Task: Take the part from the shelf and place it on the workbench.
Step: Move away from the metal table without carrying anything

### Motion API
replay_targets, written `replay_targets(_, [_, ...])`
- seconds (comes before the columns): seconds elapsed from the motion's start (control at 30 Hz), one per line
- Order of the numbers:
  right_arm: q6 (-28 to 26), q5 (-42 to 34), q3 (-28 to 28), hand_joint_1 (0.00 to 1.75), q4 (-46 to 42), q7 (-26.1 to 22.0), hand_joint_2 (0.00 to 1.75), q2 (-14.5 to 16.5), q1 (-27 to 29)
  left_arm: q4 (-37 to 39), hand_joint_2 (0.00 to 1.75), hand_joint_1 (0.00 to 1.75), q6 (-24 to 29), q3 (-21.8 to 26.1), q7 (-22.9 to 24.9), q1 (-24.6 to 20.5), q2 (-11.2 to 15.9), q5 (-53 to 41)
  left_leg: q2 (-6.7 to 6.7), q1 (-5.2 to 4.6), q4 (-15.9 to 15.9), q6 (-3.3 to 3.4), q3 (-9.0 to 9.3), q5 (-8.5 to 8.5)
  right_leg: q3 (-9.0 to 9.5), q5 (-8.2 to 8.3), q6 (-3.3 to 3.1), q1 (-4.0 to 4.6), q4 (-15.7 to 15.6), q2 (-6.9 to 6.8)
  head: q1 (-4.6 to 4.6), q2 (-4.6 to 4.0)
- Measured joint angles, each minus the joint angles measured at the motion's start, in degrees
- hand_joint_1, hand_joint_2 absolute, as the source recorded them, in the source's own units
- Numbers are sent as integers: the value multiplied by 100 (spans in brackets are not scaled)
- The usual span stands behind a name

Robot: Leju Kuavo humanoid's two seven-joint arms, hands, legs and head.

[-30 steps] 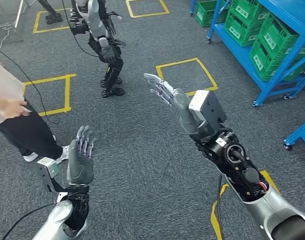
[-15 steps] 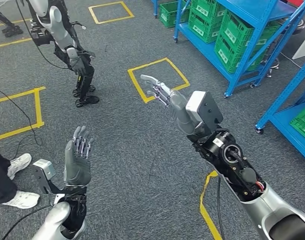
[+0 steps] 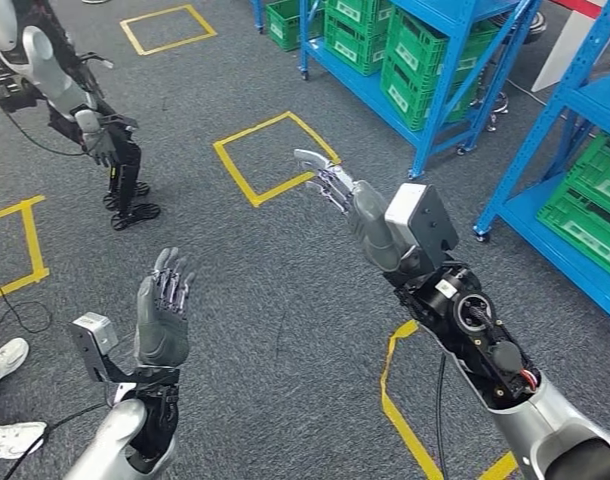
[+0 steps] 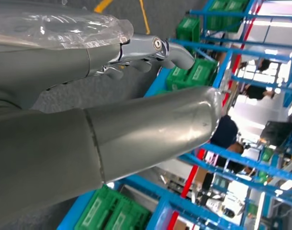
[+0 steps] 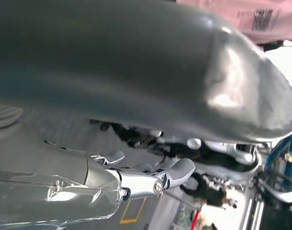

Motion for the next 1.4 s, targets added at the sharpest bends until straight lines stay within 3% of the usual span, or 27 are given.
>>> replay_targets(0.07, [0,0,-9,0,-19,-2,0,1,-13,-9,0,0,0,1,0,-5,1,0,-242,27,495,-47,-211,-293,8,23,-61,-16,-16,93,-32,0])
replay_targets(0.13, [1,0,-8,0,-24,1,0,1,-17,-10,0,0,3,1,1,3,10,1,-437,29,1358,-58,-640,-666,-14,36,-103,0,-16,200,-68,0])
replay_targets(0.17, [1,0,-8,0,-24,2,0,2,-12,-10,0,0,8,0,2,10,15,2,-466,26,1674,-49,-817,-751,-23,41,-113,14,-16,265,-78,0])
replay_targets(0.2, [2,0,-7,0,-24,3,0,2,-6,-10,0,0,13,0,2,15,19,2,-481,21,1779,-29,-896,-722,-28,46,-121,28,-16,332,-82,0])
replay_targets(0.23, [2,0,-8,0,-24,3,0,2,-1,-10,0,0,24,0,3,16,20,2,-499,15,1630,4,-851,-579,-28,49,-125,39,-16,400,-83,0])
replay_targets(0.27, [3,0,-8,0,-24,3,0,2,1,-10,0,0,36,0,4,15,20,2,-551,6,1267,47,-693,-360,-25,54,-125,45,-16,470,-84,0])
replay_targets(0.33, [3,0,-8,0,-24,3,0,3,-1,-10,0,0,59,1,9,10,25,2,-786,-17,392,135,-291,14,-31,64,-110,43,-13,596,-86,0])
replay_targets(0.4, [3,0,-7,0,-23,3,0,4,1,-10,0,0,70,1,16,9,31,2,-912,-46,-22,177,-99,121,-61,81,-65,24,-14,708,-88,0])
replay_targets(0.47, [3,0,-9,0,-22,3,0,4,3,-15,0,0,78,1,24,10,29,1,-804,-52,-89,198,-68,138,-87,104,-1,9,-35,793,-88,0])
replay_targets(0.53, [2,0,-13,0,-22,2,0,5,-8,-25,0,0,84,1,32,12,18,-3,-677,-28,-197,234,-10,184,-163,-4,43,29,104,571,-61,0])
replay_targets(0.6, [4,0,-11,0,-19,2,0,7,-23,-34,0,0,99,1,45,22,13,-11,-548,-17,-265,255,26,209,-430,-349,79,39,700,231,-23,0])
replay_targets(0.67, [10,0,-8,0,-6,3,0,8,-23,-38,0,0,114,1,56,53,20,-17,-417,-16,-265,259,21,205,-770,-666,127,6,1450,131,3,0])
replay_targets(0.7, [13,0,-7,0,2,3,0,8,-19,-38,0,0,118,1,59,72,23,-18,-350,-14,-261,255,18,200,-838,-691,153,-15,1614,115,15,0])
replay_targets(0.73, [16,0,-6,0,10,2,0,8,-20,-38,0,0,119,1,59,85,25,-19,-287,-9,-254,244,17,192,-791,-613,178,-38,1551,97,26,0])
replay_targets(0.77, [19,0,-5,0,16,2,0,8,-21,-39,0,0,120,1,59,92,25,-19,-229,-1,-236,224,17,178,-631,-451,203,-58,1269,55,34,0])
replay_targets(0.83, [22,0,-4,0,27,1,0,9,-33,-43,0,0,121,5,59,93,28,-20,-139,-5,-148,153,4,122,-199,-147,237,-61,496,-175,70,0])
replay_targets(0.9, [27,0,1,0,38,-2,0,11,-47,-54,0,0,122,14,60,93,36,-22,-57,-33,-54,84,-16,64,-6,-67,170,-41,119,-304,68,0])
replay_targets(0.97, [31,0,2,0,45,-7,0,13,-52,-63,0,0,122,20,61,94,42,-24,50,-39,-25,45,-15,40,-26,-79,54,-21,109,-188,12,0])
replay_targets(1.03, [34,0,2,0,47,-10,0,14,-60,-76,0,0,122,21,61,93,43,-24,-14,-7,107,-5,-50,-70,-28,-58,-15,-17,98,-73,-24,0])
replay_targets(1.07, [36,0,2,0,46,-11,0,15,-67,-86,0,0,123,21,60,93,44,-24,-130,9,344,-29,-151,-216,-27,-44,-47,-22,92,-18,-38,0])
replay_targets(1.13, [37,0,8,0,46,-15,0,18,-74,-99,0,0,126,21,60,108,54,-24,-384,24,1140,-53,-536,-598,-44,-26,-94,-16,90,96,-72,0])
replay_targets(1.17, [40,0,15,0,47,-15,0,20,-71,-99,0,0,127,21,61,121,62,-24,-440,22,1535,-49,-748,-732,-52,-22,-108,-5,90,162,-81,0])
replay_targets(1.2, [45,0,22,0,48,-15,0,21,-68,-99,0,0,128,21,61,135,68,-24,-466,17,1763,-32,-888,-761,-56,-19,-117,9,90,233,-86,0])
replay_targets(1.23, [50,0,29,0,48,-15,0,21,-66,-100,0,0,129,21,61,144,72,-24,-486,10,1763,0,-924,-677,-56,-16,-122,22,90,306,-89,0])
replay_targets(1.27, [56,0,33,0,48,-15,0,22,-65,-101,0,0,129,21,61,147,74,-24,-516,-4,1530,45,-845,-498,-53,-14,-125,32,89,377,-90,0])
replay_targets(1.33, [65,0,34,0,48,-16,0,25,-68,-105,0,0,129,22,61,140,75,-25,-713,-42,677,160,-478,-71,-51,-9,-123,43,90,507,-90,0])
replay_targets(1.4, [71,0,36,0,50,-17,0,27,-65,-108,0,0,130,24,61,133,78,-26,-860,-76,103,223,-216,131,-62,-2,-97,37,86,620,-91,0])
